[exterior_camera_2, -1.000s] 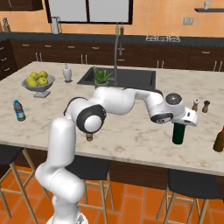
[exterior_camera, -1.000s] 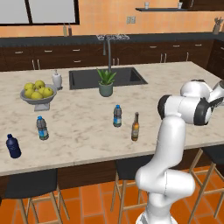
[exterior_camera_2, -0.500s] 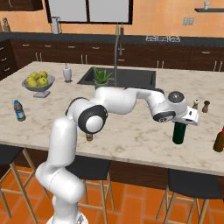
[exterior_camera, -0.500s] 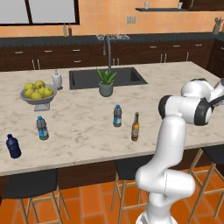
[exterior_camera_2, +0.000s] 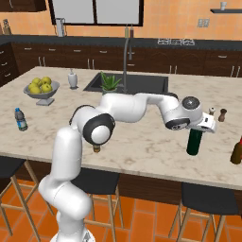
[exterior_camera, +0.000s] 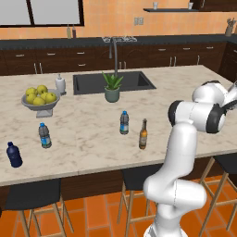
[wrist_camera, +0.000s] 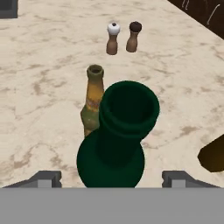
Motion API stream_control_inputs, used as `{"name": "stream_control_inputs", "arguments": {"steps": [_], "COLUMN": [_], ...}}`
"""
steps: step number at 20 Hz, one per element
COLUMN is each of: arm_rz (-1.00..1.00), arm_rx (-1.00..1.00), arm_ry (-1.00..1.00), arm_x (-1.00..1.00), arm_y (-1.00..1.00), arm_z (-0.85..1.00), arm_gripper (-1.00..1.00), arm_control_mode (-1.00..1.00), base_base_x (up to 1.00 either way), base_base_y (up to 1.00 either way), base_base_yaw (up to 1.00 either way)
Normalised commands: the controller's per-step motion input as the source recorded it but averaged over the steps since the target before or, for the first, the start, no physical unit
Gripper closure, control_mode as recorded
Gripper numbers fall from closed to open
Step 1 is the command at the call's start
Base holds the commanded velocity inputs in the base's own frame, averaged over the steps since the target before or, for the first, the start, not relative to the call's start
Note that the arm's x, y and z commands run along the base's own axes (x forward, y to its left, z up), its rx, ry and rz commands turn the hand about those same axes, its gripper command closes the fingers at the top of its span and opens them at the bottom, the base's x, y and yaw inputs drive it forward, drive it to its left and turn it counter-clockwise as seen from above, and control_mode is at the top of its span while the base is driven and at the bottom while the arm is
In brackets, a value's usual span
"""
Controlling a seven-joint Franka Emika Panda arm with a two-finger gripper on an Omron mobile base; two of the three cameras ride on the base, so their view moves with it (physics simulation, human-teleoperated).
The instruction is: Move the plastic bottles in the middle to the plastics group, and the glass bottles in the middle to the glass group.
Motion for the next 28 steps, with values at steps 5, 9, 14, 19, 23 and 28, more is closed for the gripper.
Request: {"name": "stream_control_inputs", "arguments": {"steps": [5,9,14,19,23,28], "arm_rz": [0.00,0.00,0.00,0.06,0.12,0.08], "arm_rx": [0.00,0.00,0.00,-0.01,-0.08,-0.09], "arm_ry": [-0.01,-0.04,-0.05,0.00,0.00,0.05], "arm_x": [-0.07,-0.37,-0.73,-0.92,-0.77,-0.23], "arm_y": [0.02,0.20,0.43,0.79,1.00,1.00], "arm_z": [0.26,0.55,0.49,0.08,0.00,0.09], "arm_gripper": [-1.00,-1.00,-1.00,-1.00,-1.00,-1.00], "arm_control_mode": [-1.00,-1.00,-1.00,-1.00,-1.00,-1.00], "base_base_x": [0.00,0.00,0.00,0.00,0.00,0.00], "base_base_y": [0.00,0.00,0.00,0.00,0.00,0.00], "base_base_yaw": [0.00,0.00,0.00,0.00,0.00,0.00]}}
